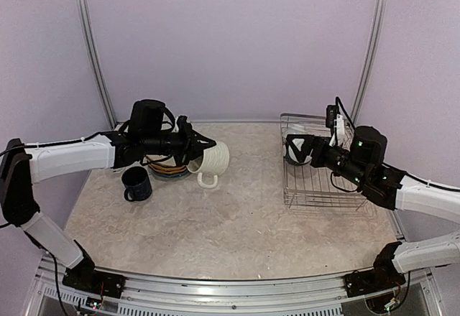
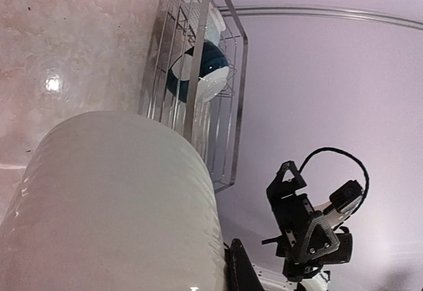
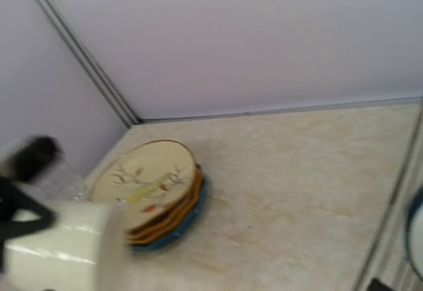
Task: Unload the mixed dishes from the dish rack
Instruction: Place the cup at the center of the board.
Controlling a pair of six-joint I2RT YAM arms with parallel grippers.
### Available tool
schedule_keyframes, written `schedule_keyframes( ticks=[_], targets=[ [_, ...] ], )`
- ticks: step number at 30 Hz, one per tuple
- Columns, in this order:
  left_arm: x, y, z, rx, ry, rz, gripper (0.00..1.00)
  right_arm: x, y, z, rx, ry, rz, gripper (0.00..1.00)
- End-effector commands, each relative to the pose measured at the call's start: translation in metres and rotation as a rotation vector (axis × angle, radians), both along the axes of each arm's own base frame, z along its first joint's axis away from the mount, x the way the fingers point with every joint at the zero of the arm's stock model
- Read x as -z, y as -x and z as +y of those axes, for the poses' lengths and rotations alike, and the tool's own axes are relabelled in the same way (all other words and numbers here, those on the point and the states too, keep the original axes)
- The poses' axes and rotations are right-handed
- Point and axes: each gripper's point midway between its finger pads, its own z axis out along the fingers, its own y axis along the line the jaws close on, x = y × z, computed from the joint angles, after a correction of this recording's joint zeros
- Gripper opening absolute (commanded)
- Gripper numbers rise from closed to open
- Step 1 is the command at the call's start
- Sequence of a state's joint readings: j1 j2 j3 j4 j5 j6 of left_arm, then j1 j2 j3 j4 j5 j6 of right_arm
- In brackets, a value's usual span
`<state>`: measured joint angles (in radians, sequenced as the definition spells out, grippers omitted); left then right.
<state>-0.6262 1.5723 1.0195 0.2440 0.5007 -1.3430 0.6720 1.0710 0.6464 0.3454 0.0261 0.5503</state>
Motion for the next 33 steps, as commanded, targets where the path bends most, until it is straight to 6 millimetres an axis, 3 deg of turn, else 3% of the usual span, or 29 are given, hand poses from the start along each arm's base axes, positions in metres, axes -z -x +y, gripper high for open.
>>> schedule_keyframes(
  ticks=[1, 10, 30, 33],
  targets=[
    [-0.002, 0.033, 0.032, 0.062, -0.468, -0.122, 0.0, 0.026, 0.005, -0.017, 0.053, 0.105, 0.046, 1.0],
    [0.062, 0.045, 0.073, 0.146, -0.915, 0.013, 0.0, 0.02, 0.002, -0.023, 0.086, 0.138, 0.041, 1.0],
    [0.136, 0.018, 0.101, 0.208, -1.134, 0.097, 0.0, 0.011, 0.008, -0.041, 0.144, 0.149, 0.031, 1.0],
    [0.141, 0.014, 0.102, 0.202, -1.135, 0.106, 0.08, 0.011, 0.007, -0.043, 0.153, 0.165, 0.034, 1.0]
  ],
)
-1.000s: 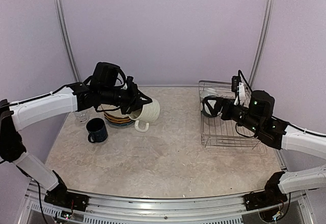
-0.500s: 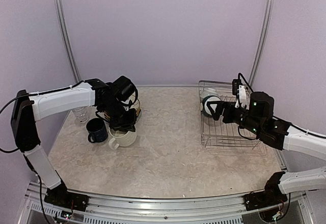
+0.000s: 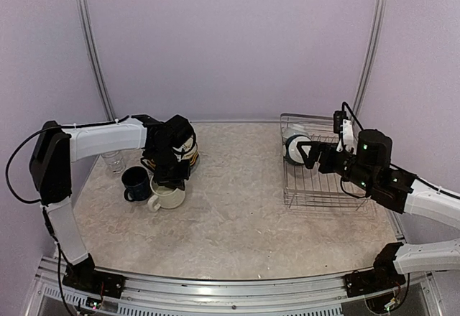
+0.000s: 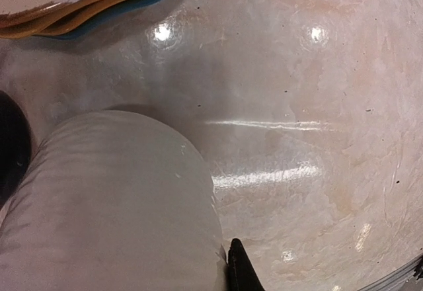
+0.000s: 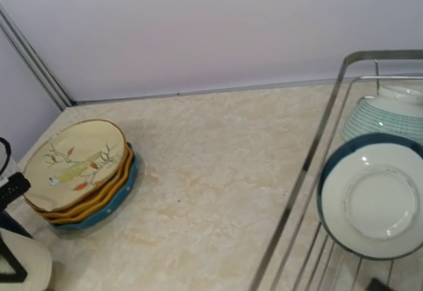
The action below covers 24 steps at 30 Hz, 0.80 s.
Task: Unload the mixed dishes from the dish rack
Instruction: Place the cup at the center of the board, then adjust the bowl on the dish rack.
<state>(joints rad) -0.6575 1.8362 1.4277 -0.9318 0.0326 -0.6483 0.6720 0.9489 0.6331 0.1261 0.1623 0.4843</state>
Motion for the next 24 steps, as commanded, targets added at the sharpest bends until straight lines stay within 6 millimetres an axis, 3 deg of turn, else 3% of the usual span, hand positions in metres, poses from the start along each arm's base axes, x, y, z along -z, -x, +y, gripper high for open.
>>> schedule_keyframes(
  ticks=[1, 8, 13, 19, 24],
  targets=[
    [-0.003, -0.014, 0.003, 0.004, -0.009, -0.045, 0.12, -0.005, -0.002, -0.007, 0.03, 0.034, -0.003, 1.0],
    [-0.001, -0.014, 0.004, 0.031, -0.013, -0.053, 0.44, -0.007, -0.002, -0.023, 0.1, 0.071, 0.0, 1.0],
    [-0.024, -0.012, 0.003, 0.057, 0.026, -0.103, 0.61, -0.006, -0.007, -0.041, 0.185, 0.161, 0.029, 1.0],
    [-0.084, -0.012, -0.009, 0.108, 0.149, -0.201, 0.67, 0.012, -0.027, -0.057, 0.22, 0.224, 0.119, 1.0],
    [-0.149, -0.006, -0.032, 0.211, 0.334, -0.295, 0.71, 0.03, -0.051, -0.064, 0.219, 0.228, 0.216, 1.0]
  ],
)
